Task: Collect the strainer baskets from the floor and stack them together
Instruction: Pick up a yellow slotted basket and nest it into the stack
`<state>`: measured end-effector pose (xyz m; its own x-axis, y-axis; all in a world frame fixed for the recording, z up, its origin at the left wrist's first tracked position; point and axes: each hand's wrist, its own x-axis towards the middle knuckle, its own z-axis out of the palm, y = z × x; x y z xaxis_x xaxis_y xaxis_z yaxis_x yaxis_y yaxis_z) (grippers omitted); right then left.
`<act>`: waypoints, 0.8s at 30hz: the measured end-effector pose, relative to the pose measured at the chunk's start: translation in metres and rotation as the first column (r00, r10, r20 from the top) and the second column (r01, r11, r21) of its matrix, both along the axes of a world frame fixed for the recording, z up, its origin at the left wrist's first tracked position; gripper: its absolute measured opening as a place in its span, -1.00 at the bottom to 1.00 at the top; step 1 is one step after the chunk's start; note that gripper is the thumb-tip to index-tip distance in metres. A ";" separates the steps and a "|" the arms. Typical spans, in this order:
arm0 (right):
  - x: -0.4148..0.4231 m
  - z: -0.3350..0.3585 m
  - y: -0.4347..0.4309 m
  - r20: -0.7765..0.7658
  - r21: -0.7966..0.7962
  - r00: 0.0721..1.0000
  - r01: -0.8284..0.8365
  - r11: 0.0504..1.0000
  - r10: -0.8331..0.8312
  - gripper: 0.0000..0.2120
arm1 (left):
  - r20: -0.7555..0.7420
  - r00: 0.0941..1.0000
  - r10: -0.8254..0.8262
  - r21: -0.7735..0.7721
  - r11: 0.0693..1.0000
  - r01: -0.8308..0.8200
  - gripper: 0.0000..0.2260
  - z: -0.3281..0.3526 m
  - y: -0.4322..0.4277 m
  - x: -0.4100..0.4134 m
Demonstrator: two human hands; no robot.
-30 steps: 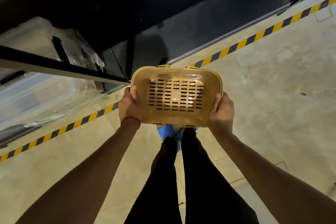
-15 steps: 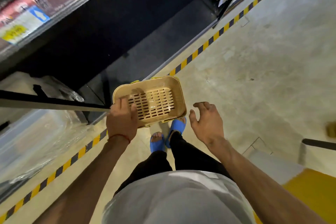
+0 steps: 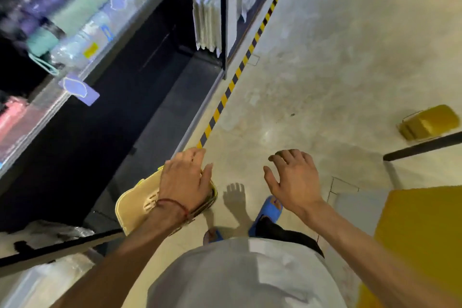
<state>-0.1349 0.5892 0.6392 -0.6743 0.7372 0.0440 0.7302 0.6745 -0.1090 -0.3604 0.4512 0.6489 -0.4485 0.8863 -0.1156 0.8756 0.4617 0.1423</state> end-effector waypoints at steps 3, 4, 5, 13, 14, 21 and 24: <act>0.028 0.009 0.041 -0.050 0.022 0.997 0.061 0.998 -0.060 -0.68 | -0.062 0.992 -0.107 0.006 0.994 0.108 -0.59 0.008 0.055 0.018; 0.038 0.013 0.056 -0.065 0.026 0.994 0.086 0.996 -0.084 -0.67 | -0.068 0.987 -0.147 0.016 0.989 0.149 -0.60 0.010 0.076 0.025; 0.049 0.017 0.072 -0.070 0.030 0.992 0.108 0.994 -0.106 -0.65 | -0.063 0.982 -0.178 0.023 0.983 0.180 -0.61 0.013 0.099 0.033; 0.149 0.036 0.210 -0.021 0.037 0.971 0.237 0.971 -0.236 -0.58 | -0.112 0.923 -0.367 0.010 0.929 0.371 -0.56 0.028 0.280 0.119; 0.159 0.037 0.228 -0.016 0.042 0.967 0.254 0.966 -0.254 -0.58 | -0.110 0.917 -0.383 0.015 0.922 0.387 -0.57 0.028 0.300 0.129; 0.208 0.036 0.339 0.000 0.040 0.928 0.372 0.927 -0.373 -0.59 | -0.103 0.857 -0.505 0.013 0.861 0.509 -0.60 0.031 0.438 0.173; 0.222 0.034 0.390 -0.015 0.035 0.901 0.433 0.901 -0.433 -0.58 | -0.086 0.820 -0.565 0.003 0.823 0.568 -0.58 0.027 0.510 0.182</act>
<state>0.0868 0.9796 0.6735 -0.2886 0.9541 0.0798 0.9504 0.2955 -0.0967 -0.1786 0.9609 0.6763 0.1270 0.9892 -0.0735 0.9902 -0.1221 0.0680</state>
